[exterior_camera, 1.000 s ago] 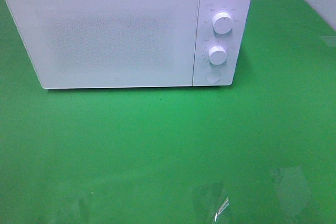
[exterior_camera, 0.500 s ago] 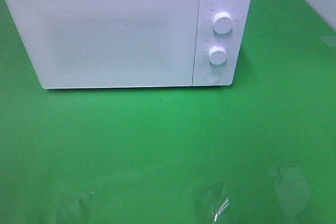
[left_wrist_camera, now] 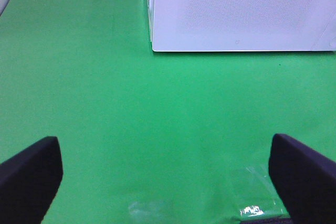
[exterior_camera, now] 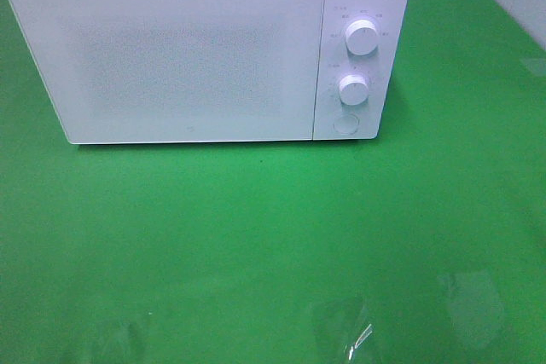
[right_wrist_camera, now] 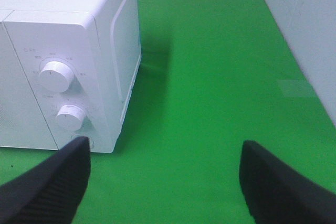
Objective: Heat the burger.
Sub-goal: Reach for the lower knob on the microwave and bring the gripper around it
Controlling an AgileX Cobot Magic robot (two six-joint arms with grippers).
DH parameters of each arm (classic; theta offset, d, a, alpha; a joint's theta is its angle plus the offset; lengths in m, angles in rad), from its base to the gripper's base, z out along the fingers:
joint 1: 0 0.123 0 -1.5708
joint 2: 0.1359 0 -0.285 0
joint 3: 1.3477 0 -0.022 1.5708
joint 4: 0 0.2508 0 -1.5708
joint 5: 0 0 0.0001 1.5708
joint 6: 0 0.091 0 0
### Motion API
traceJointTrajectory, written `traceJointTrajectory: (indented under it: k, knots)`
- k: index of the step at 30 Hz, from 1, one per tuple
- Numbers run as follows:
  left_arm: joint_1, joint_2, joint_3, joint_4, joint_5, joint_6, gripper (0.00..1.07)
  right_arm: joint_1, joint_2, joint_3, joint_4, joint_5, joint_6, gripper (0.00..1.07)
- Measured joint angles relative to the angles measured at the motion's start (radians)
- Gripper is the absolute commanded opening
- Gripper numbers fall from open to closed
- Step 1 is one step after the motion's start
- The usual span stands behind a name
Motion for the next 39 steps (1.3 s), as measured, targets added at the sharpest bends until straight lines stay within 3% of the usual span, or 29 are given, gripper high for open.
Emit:
traceJointTrajectory:
  k: [14,23,27,28,31,32,36,39]
  knots:
    - [0.000,0.000,0.000,0.000,0.000,0.000,1.01,0.000,0.300,0.005,0.000,-0.274,0.026,0.75]
    - [0.000,0.000,0.000,0.000,0.000,0.000,1.01,0.026,0.415,0.133,0.028,-0.630,-0.009,0.75]
    - [0.000,0.000,0.000,0.000,0.000,0.000,1.01,0.102,0.466,0.172,0.149,-0.755,-0.147,0.75]
    - [0.000,0.000,0.000,0.000,0.000,0.000,1.01,0.148,0.497,0.186,0.240,-0.814,-0.232,0.75]
    - [0.000,0.000,0.000,0.000,0.000,0.000,1.01,0.197,0.530,0.193,0.325,-0.866,-0.293,0.75]
    - [0.000,0.000,0.000,0.000,0.000,0.000,1.01,0.256,0.564,0.197,0.415,-0.933,-0.356,0.75]
    - [0.000,0.000,0.000,0.000,0.000,0.000,1.01,0.332,0.609,0.199,0.513,-1.031,-0.410,0.75]
    - [0.000,0.000,0.000,0.000,0.000,0.000,1.01,0.437,0.678,0.199,0.626,-1.160,-0.424,0.75]
